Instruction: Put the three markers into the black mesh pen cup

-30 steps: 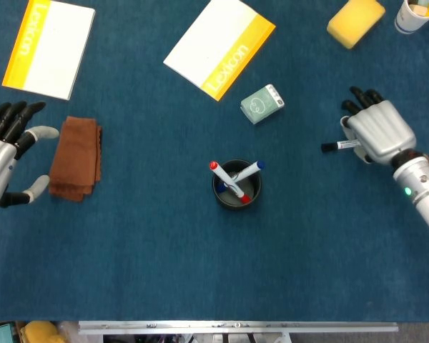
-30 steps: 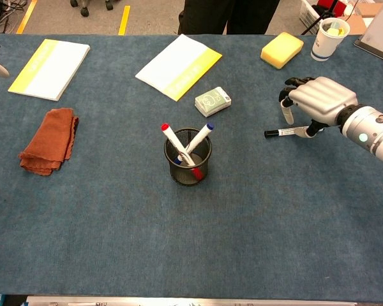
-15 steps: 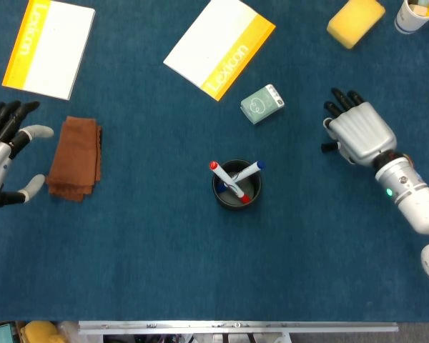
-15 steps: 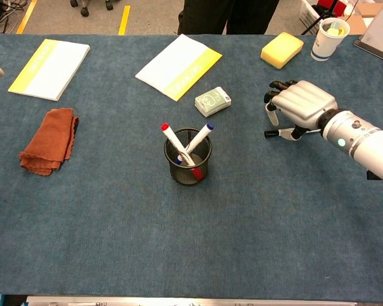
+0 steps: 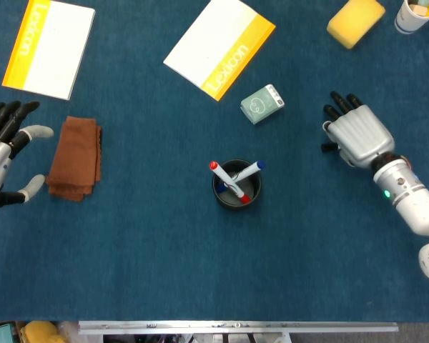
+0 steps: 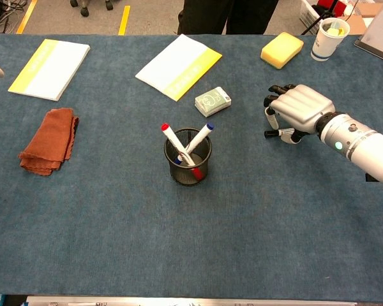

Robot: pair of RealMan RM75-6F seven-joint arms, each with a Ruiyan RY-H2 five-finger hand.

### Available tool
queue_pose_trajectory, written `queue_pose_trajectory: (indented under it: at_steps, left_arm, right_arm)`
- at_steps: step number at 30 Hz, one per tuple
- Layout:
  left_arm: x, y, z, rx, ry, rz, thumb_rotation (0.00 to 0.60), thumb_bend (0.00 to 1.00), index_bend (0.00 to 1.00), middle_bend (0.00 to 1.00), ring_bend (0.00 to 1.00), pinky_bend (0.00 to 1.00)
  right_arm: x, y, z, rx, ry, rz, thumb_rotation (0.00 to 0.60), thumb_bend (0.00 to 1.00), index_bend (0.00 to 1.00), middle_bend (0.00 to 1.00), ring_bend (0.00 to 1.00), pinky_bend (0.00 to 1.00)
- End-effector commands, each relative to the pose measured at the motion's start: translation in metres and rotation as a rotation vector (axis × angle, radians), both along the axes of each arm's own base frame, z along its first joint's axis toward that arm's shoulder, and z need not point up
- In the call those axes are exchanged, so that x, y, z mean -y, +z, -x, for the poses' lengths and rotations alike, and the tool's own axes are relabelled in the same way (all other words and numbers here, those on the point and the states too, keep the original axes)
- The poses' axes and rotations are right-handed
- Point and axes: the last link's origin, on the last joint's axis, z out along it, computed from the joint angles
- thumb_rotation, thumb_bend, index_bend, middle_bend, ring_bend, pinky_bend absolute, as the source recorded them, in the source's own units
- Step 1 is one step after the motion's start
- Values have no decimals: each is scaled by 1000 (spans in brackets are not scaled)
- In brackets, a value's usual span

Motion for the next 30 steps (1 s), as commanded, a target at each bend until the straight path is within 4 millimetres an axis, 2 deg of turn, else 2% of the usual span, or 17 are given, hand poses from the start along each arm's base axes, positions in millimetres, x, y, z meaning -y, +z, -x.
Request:
queue_pose_trajectory:
  at_steps: [1, 24, 30]
  left_arm:
    - [0, 0, 0, 1, 0, 0, 600, 281, 262, 67, 0, 5]
    - [-1, 1, 0, 6, 1, 0, 600, 281, 262, 67, 0, 5]
    - [-1, 2, 1, 8, 0, -2, 600, 281, 262, 67, 0, 5]
  right_arm:
    - [0, 0, 1, 0, -9, -5, 600, 228, 527, 220, 42, 163]
    - [0, 0, 2, -43, -21, -11, 600, 230, 527, 220, 41, 163]
    - [-1, 2, 3, -32, -40, -12, 600, 257, 554, 221, 41, 163]
